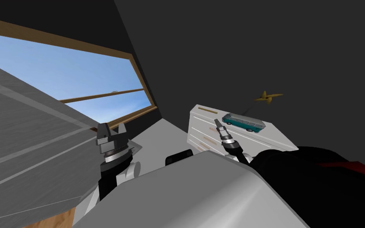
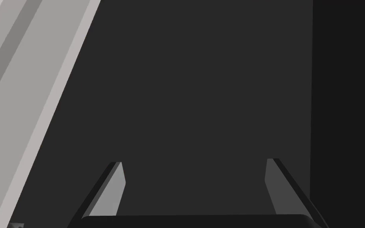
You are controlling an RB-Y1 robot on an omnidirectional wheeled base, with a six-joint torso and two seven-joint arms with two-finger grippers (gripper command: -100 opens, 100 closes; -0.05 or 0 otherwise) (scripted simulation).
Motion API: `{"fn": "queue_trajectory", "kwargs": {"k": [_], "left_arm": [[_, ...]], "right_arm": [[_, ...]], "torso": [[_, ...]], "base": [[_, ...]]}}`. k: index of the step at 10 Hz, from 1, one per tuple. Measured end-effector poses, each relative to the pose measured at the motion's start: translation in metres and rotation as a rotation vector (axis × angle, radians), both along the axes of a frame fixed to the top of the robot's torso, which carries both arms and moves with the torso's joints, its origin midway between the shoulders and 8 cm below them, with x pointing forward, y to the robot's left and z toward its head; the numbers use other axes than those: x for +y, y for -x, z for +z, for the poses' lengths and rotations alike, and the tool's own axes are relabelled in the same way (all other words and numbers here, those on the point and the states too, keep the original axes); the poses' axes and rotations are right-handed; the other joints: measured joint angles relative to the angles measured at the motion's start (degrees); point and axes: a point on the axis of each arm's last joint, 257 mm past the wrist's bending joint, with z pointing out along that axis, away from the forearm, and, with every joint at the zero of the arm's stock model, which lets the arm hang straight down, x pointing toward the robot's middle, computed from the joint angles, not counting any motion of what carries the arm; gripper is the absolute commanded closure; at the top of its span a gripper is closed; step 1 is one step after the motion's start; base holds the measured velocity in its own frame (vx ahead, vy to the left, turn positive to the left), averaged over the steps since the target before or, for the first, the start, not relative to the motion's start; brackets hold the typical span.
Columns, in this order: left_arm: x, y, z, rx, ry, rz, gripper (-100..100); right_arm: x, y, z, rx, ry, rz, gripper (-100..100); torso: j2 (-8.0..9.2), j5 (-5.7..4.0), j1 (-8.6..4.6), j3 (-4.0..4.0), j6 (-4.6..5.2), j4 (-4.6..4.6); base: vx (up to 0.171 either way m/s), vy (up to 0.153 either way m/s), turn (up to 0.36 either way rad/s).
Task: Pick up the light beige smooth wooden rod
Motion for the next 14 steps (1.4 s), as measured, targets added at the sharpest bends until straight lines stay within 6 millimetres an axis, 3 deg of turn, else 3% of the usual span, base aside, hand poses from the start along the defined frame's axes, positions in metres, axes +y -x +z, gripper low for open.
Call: {"fn": "queue_trajectory", "kwargs": {"k": [7, 14], "left_arm": [[0.000, 0.000, 0.000, 0.000, 0.000, 0.000, 0], [0.000, 0.000, 0.000, 0.000, 0.000, 0.000, 0]], "right_arm": [[-0.047, 0.058, -0.068, 0.255, 0.189, -0.060, -100], [-0.099, 0.148, -0.120, 0.552, 0.388, -0.078, -100]], "torso": [[-0.03, -0.05, -0.30, -0.02, 0.00, 0.00], [0.08, -0.06, -0.34, 0.05, -0.02, 0.02]], "base": [[0.092, 0.118, 0.070], [0.083, 0.098, 0.078]]}}
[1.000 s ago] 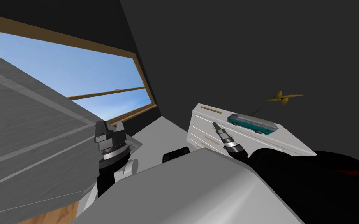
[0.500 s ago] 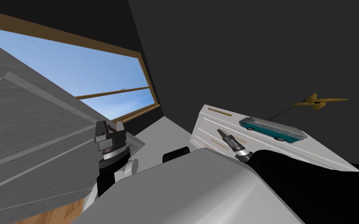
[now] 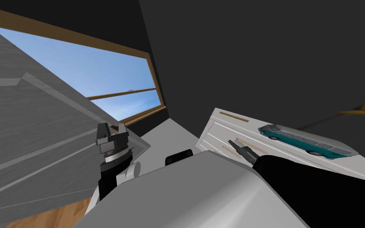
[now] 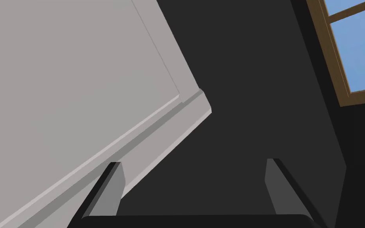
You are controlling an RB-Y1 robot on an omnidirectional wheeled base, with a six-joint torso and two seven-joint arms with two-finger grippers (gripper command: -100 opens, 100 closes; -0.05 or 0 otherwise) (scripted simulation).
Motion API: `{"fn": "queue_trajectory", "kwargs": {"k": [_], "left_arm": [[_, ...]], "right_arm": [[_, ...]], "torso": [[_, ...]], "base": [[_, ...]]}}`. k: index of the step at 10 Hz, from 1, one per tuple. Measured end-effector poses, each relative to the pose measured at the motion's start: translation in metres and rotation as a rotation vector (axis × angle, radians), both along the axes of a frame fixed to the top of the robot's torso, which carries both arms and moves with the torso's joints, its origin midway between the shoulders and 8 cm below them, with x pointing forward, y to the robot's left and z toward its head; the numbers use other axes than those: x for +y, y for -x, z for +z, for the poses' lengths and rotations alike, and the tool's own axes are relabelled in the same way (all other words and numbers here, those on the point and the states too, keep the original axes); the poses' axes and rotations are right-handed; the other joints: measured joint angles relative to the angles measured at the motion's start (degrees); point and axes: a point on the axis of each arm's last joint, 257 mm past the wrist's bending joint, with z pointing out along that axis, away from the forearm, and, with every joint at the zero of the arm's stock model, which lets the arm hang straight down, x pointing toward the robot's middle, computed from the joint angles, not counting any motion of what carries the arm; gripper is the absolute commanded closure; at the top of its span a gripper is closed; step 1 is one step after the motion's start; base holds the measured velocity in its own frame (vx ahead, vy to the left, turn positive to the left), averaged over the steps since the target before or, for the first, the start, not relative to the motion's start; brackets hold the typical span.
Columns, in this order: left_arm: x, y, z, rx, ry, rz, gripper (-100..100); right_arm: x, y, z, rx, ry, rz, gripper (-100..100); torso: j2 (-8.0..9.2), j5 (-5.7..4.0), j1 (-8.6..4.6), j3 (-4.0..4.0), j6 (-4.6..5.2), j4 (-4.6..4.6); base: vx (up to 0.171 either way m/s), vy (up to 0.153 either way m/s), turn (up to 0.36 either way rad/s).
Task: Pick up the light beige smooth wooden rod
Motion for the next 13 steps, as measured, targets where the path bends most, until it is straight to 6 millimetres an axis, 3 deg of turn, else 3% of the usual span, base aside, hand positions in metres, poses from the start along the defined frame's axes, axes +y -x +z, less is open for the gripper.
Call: {"fn": "queue_trajectory", "kwargs": {"k": [5, 13], "left_arm": [[0.000, 0.000, 0.000, 0.000, 0.000, 0.000, 0], [0.000, 0.000, 0.000, 0.000, 0.000, 0.000, 0]], "right_arm": [[-0.038, 0.070, -0.010, 0.214, 0.110, 0.007, -100], [-0.095, 0.182, 0.013, 0.555, 0.258, 0.054, -100]], "torso": [[-0.02, -0.03, -0.11, -0.02, 0.01, 0.00], [0.04, -0.05, -0.23, 0.02, 0.01, 0.01]], "base": [[0.090, 0.073, 0.101], [0.067, 0.040, 0.089]]}}
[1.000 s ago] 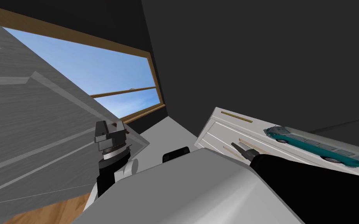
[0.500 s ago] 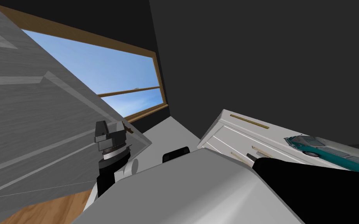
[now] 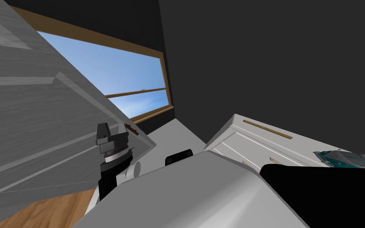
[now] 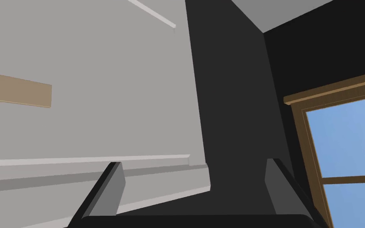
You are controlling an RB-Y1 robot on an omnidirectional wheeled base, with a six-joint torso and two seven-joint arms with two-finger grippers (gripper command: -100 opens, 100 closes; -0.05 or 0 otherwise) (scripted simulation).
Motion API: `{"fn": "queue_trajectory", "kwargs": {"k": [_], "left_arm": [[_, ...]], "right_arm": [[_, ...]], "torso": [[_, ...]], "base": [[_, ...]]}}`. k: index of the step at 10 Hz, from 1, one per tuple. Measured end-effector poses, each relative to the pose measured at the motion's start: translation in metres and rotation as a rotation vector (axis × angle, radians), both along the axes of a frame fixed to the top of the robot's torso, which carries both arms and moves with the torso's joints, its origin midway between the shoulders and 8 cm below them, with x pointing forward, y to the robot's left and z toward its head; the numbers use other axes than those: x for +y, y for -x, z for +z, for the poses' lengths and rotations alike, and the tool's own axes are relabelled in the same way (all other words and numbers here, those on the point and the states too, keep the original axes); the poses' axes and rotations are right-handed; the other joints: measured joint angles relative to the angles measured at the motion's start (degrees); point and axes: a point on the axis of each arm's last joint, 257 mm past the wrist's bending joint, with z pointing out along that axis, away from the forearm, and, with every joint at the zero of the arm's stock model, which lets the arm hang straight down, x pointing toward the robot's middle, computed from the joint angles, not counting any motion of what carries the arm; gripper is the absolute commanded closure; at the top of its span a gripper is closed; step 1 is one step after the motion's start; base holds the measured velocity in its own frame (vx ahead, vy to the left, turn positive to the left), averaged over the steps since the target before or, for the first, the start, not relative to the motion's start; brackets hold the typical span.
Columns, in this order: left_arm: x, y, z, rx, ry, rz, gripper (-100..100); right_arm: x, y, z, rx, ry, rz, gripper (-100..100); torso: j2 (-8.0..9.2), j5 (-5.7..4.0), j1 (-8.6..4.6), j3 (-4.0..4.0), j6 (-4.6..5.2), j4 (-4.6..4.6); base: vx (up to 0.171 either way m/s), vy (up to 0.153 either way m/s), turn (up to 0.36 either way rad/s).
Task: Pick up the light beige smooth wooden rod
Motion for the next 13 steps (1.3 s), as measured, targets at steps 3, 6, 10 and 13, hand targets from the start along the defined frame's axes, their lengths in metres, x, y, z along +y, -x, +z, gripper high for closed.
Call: {"fn": "queue_trajectory", "kwargs": {"k": [3, 6, 10, 13], "left_arm": [[0.000, 0.000, 0.000, 0.000, 0.000, 0.000, 0], [0.000, 0.000, 0.000, 0.000, 0.000, 0.000, 0], [0.000, 0.000, 0.000, 0.000, 0.000, 0.000, 0], [0.000, 0.000, 0.000, 0.000, 0.000, 0.000, 0]], "right_arm": [[-0.020, 0.032, 0.021, 0.125, 0.037, 0.029, -100], [-0.032, 0.056, 0.040, 0.226, 0.059, 0.050, -100], [-0.046, 0.078, 0.059, 0.346, 0.071, 0.097, -100], [-0.057, 0.085, 0.075, 0.428, 0.069, 0.136, -100]], "torso": [[-0.04, -0.01, -0.04, -0.02, -0.04, -0.01], [0.04, -0.05, -0.16, 0.02, -0.01, 0.02], [0.07, -0.09, -0.26, 0.04, -0.01, 0.03], [0.11, -0.12, -0.41, 0.07, -0.04, 0.03]], "base": [[0.061, 0.015, 0.096], [0.048, -0.014, 0.098], [0.040, -0.037, 0.104], [0.020, -0.067, 0.096]]}}
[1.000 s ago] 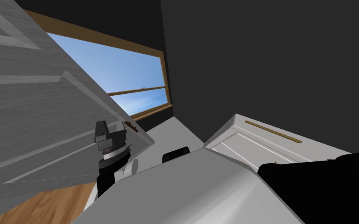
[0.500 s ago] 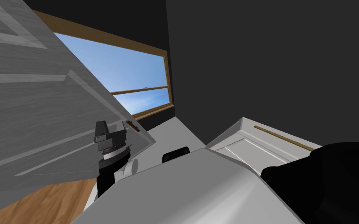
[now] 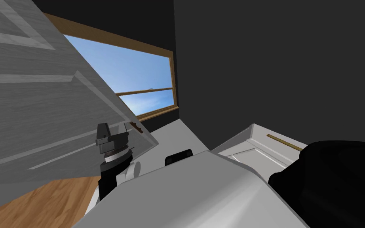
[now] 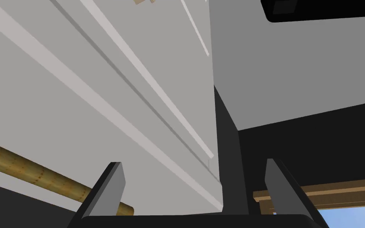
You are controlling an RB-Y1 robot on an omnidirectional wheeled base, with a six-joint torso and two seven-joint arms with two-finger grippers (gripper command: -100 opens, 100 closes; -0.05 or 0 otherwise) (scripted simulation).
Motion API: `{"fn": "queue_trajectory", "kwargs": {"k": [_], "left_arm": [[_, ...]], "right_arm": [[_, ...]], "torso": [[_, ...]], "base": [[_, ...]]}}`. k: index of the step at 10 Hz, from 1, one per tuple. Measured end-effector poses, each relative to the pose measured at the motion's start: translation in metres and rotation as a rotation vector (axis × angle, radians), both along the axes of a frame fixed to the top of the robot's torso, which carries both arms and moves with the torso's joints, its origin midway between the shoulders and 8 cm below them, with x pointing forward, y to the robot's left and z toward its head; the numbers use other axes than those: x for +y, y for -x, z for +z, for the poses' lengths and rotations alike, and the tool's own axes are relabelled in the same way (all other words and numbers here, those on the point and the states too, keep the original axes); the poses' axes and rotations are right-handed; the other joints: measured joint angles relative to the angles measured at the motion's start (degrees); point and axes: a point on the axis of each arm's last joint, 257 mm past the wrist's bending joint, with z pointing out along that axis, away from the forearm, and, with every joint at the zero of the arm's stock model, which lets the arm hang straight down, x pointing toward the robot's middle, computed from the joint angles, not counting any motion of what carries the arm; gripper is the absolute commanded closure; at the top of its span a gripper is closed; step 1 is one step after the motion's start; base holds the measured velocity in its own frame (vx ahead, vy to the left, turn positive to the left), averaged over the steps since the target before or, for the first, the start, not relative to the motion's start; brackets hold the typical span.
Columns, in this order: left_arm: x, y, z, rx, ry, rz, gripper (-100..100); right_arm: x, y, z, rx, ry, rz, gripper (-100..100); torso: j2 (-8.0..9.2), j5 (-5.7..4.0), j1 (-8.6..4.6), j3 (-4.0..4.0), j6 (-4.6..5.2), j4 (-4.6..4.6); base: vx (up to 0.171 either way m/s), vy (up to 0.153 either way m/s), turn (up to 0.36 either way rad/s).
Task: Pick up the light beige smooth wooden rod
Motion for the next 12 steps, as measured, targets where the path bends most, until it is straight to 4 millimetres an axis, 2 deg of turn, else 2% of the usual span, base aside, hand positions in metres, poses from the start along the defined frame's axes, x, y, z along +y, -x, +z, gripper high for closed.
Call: {"fn": "queue_trajectory", "kwargs": {"k": [3, 6, 12], "left_arm": [[0.000, 0.000, 0.000, 0.000, 0.000, 0.000, 0], [0.000, 0.000, 0.000, 0.000, 0.000, 0.000, 0], [0.000, 0.000, 0.000, 0.000, 0.000, 0.000, 0]], "right_arm": [[-0.012, 0.006, 0.011, 0.083, -0.014, 0.036, -100], [-0.016, 0.002, 0.017, 0.153, -0.049, 0.087, -100], [-0.015, -0.019, 0.009, 0.252, -0.141, 0.192, -100]], "torso": [[0.00, -0.06, -0.20, 0.00, -0.01, 0.00], [0.11, -0.08, -0.26, 0.06, -0.01, 0.03], [0.25, -0.03, 0.00, 0.15, 0.04, 0.08]], "base": [[0.015, -0.105, 0.128], [-0.013, -0.117, 0.126], [-0.039, -0.086, 0.088]]}}
